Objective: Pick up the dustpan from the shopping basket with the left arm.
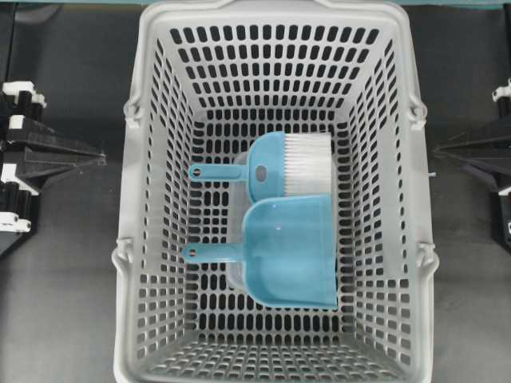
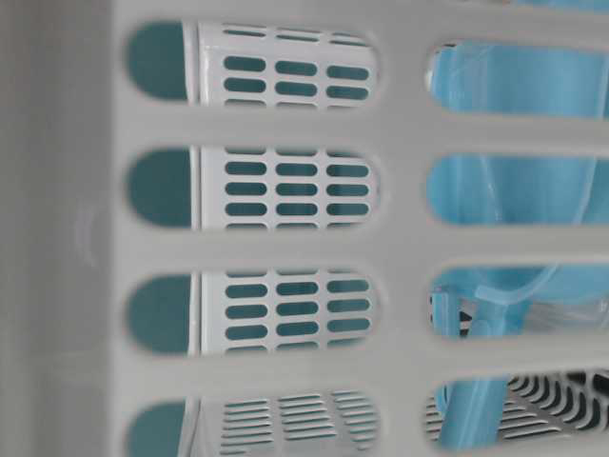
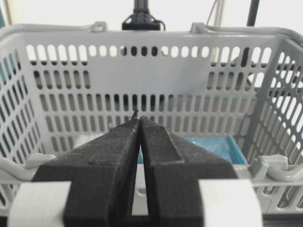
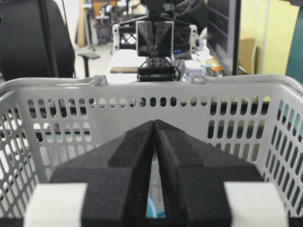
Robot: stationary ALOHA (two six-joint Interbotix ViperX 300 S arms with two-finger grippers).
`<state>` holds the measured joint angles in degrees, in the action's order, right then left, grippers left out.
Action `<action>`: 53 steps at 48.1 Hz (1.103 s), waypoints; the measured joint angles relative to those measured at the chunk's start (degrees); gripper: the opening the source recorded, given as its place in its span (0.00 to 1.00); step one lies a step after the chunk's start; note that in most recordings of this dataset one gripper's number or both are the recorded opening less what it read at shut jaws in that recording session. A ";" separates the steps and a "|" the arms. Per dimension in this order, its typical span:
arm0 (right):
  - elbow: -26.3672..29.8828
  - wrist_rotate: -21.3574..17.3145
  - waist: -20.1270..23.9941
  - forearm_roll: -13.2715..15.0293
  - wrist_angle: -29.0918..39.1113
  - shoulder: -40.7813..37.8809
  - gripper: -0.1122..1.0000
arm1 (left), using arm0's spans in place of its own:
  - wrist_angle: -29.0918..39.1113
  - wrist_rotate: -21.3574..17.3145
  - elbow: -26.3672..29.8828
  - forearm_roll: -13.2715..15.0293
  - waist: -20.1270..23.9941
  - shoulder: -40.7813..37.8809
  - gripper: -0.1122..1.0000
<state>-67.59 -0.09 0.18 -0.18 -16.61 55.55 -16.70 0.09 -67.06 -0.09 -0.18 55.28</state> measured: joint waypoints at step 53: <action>0.00 -2.20 3.60 -0.44 1.67 0.62 0.10 | 74.53 5.98 61.08 -2.29 -7.65 -50.80 0.10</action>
<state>-67.59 -2.29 3.78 -0.62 -14.94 56.16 57.83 6.06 -5.98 -2.37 -7.82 4.48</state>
